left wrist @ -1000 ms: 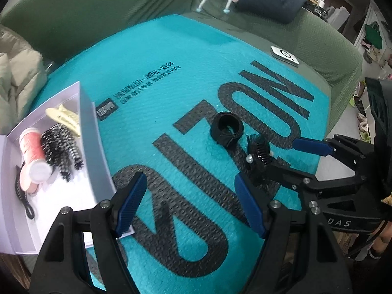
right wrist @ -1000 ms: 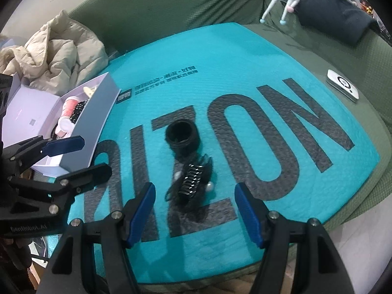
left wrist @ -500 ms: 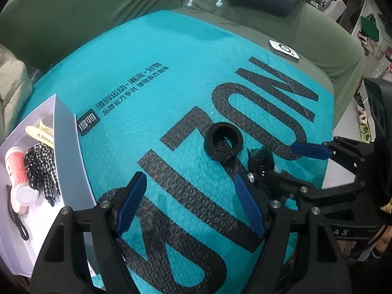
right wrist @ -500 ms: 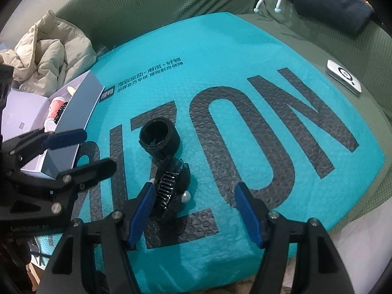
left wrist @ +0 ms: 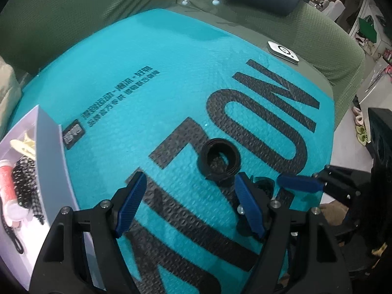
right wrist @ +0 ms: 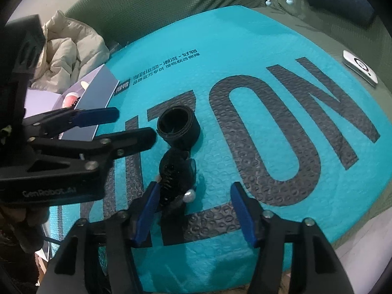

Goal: Organize objects
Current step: 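Lower the right tool onto the black clip beside the black hair tie, then close the right tool on the black pearl clip while the left tool grips the black hair tie, then lift the black pearl clip and black hair tie and carry them toward the lavender box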

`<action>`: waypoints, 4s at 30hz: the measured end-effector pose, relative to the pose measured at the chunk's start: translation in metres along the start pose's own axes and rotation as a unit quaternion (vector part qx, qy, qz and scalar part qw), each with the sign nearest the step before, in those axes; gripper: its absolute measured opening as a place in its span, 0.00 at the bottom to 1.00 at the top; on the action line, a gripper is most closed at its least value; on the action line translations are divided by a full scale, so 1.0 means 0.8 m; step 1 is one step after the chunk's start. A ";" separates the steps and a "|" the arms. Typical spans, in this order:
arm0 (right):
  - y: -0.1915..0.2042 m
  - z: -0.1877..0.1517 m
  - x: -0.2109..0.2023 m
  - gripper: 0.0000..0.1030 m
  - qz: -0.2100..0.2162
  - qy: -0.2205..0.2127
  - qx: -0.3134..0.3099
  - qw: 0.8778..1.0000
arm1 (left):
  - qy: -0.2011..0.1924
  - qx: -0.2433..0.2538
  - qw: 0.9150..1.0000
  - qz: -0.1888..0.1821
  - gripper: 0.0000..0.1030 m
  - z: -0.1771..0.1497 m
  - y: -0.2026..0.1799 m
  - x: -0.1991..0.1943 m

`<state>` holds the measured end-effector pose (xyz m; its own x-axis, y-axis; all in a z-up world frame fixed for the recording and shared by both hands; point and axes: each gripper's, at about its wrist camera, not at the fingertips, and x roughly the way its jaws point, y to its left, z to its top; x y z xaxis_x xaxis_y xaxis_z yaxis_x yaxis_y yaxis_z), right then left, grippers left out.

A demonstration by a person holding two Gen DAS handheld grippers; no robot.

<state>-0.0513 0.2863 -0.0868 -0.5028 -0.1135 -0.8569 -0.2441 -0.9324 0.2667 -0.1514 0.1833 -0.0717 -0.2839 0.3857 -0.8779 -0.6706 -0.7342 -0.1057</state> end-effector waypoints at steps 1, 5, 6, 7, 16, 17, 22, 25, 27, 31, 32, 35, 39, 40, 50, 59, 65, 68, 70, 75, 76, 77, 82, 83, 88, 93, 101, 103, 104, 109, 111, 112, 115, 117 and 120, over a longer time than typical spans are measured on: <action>-0.003 0.000 -0.001 0.53 -0.001 -0.001 0.001 1.000 | 0.000 0.000 1.000 -0.001 0.71 0.002 -0.001 0.002; -0.010 -0.002 -0.003 0.51 -0.015 -0.007 0.007 1.000 | -0.001 0.003 1.000 0.001 0.71 0.005 -0.009 0.009; -0.013 -0.002 -0.004 0.51 -0.018 -0.009 0.008 1.000 | 0.000 0.005 1.000 0.002 0.71 0.006 -0.010 0.011; -0.016 -0.002 -0.005 0.51 -0.023 -0.011 0.011 1.000 | 0.000 0.007 1.000 0.003 0.71 0.007 -0.011 0.012; -0.030 -0.006 -0.009 0.48 -0.039 -0.028 0.019 0.999 | 0.005 0.012 1.000 -0.001 0.67 0.010 -0.024 0.038; -0.031 -0.008 -0.010 0.48 -0.036 -0.034 0.021 0.999 | 0.009 0.009 1.000 -0.001 0.62 0.010 -0.024 0.043; -0.029 -0.010 -0.008 0.45 -0.038 -0.047 0.034 0.998 | -0.010 0.001 1.000 -0.002 0.47 0.008 -0.023 0.049; -0.023 -0.011 -0.006 0.34 -0.062 -0.051 0.033 0.996 | -0.016 0.000 1.000 0.009 0.40 0.006 -0.026 0.048; -0.023 -0.012 -0.006 0.25 -0.073 -0.053 0.034 0.995 | -0.016 0.000 1.000 0.006 0.39 0.004 -0.026 0.046; -0.027 -0.015 -0.007 0.23 -0.067 -0.053 0.037 0.996 | -0.014 0.008 1.000 0.008 0.39 -0.006 -0.030 0.041; -0.028 -0.015 -0.007 0.23 -0.065 -0.054 0.039 0.996 | -0.012 0.009 1.000 0.007 0.39 -0.009 -0.032 0.039; -0.032 -0.020 -0.012 0.23 -0.042 -0.058 0.042 0.997 | -0.008 -0.002 1.000 0.004 0.39 -0.020 -0.028 0.033; -0.026 -0.019 -0.012 0.33 -0.041 -0.058 0.032 0.997 | -0.003 -0.014 1.000 0.014 0.39 -0.032 -0.024 0.026; -0.024 -0.018 -0.013 0.35 -0.042 -0.060 0.029 0.997 | -0.001 -0.017 1.000 0.015 0.39 -0.035 -0.022 0.025; -0.014 0.006 0.003 0.50 -0.034 -0.047 0.022 0.998 | 0.002 -0.064 0.998 0.009 0.39 -0.062 0.006 0.004; -0.017 0.005 0.007 0.33 -0.047 -0.051 0.031 0.997 | 0.002 -0.065 0.998 0.021 0.39 -0.068 0.002 0.001; -0.023 -0.001 0.002 0.22 -0.029 -0.052 0.037 0.998 | 0.002 -0.070 0.997 0.017 0.39 -0.080 0.001 -0.009; -0.018 -0.002 0.001 0.21 -0.035 -0.053 0.032 0.998 | 0.000 -0.073 0.997 0.017 0.39 -0.084 0.001 -0.014; -0.013 -0.004 -0.001 0.22 -0.026 -0.058 0.025 0.998 | -0.004 -0.075 0.997 0.016 0.39 -0.088 0.001 -0.021; 0.001 -0.001 -0.006 0.62 -0.069 -0.073 0.012 0.995 | -0.011 -0.077 0.997 0.022 0.39 -0.096 0.004 -0.036; 0.003 0.001 -0.004 0.62 -0.067 -0.071 0.010 0.995 | -0.012 -0.077 0.997 0.023 0.39 -0.097 0.005 -0.039; 0.002 0.004 0.000 0.62 -0.055 -0.063 0.008 0.996 | -0.013 -0.077 0.997 0.023 0.39 -0.098 0.006 -0.041; 0.003 0.010 0.015 0.61 -0.065 -0.040 -0.002 0.997 | -0.016 -0.078 0.996 0.025 0.39 -0.094 0.006 -0.043; 0.003 0.009 0.015 0.52 -0.070 -0.040 -0.003 0.997 | -0.017 -0.077 0.997 0.026 0.39 -0.094 0.005 -0.043; -0.009 0.005 0.007 0.27 -0.055 -0.051 0.017 0.997 | -0.023 -0.074 0.997 0.027 0.39 -0.092 0.002 -0.049; -0.011 0.001 0.000 0.26 -0.043 -0.058 0.020 0.997 | -0.031 -0.069 0.997 0.031 0.39 -0.094 -0.002 -0.061; -0.008 -0.010 -0.035 0.26 -0.004 -0.124 0.023 0.992 | -0.050 -0.078 0.995 0.039 0.39 -0.097 0.000 -0.088; -0.007 -0.014 -0.042 0.26 0.000 -0.130 0.023 0.991 | -0.054 -0.078 0.995 0.043 0.39 -0.097 0.001 -0.094; -0.006 -0.016 -0.044 0.26 0.002 -0.130 0.021 0.991 | -0.056 -0.078 0.994 0.044 0.39 -0.097 0.001 -0.097; 0.001 -0.018 -0.054 0.26 0.012 -0.130 0.021 0.991 | -0.067 -0.081 0.993 0.057 0.39 -0.098 0.007 -0.113; 0.007 -0.020 -0.062 0.26 0.014 -0.131 0.019 0.991 | -0.070 -0.082 0.992 0.059 0.39 -0.099 0.010 -0.118; 0.011 -0.019 -0.068 0.26 0.012 -0.133 0.013 0.991 | -0.073 -0.084 0.992 0.061 0.39 -0.100 0.011 -0.122; 0.022 -0.018 -0.079 0.26 0.013 -0.135 0.006 0.991 | -0.080 -0.089 0.991 0.067 0.39 -0.104 0.015 -0.132; 0.030 -0.019 -0.086 0.26 0.018 -0.138 0.000 0.990 | -0.083 -0.091 0.990 0.070 0.39 -0.107 0.018 -0.138; 0.045 -0.021 -0.095 0.26 0.020 -0.140 -0.013 0.990 | -0.088 -0.095 0.989 0.072 0.39 -0.111 0.021 -0.146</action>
<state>-0.0082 0.2555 -0.0195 -0.7223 -0.0556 -0.6894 -0.1985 -0.9382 0.2837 -0.0685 0.0758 -0.0122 -0.4931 0.3480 -0.7973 -0.4784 -0.8740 -0.0856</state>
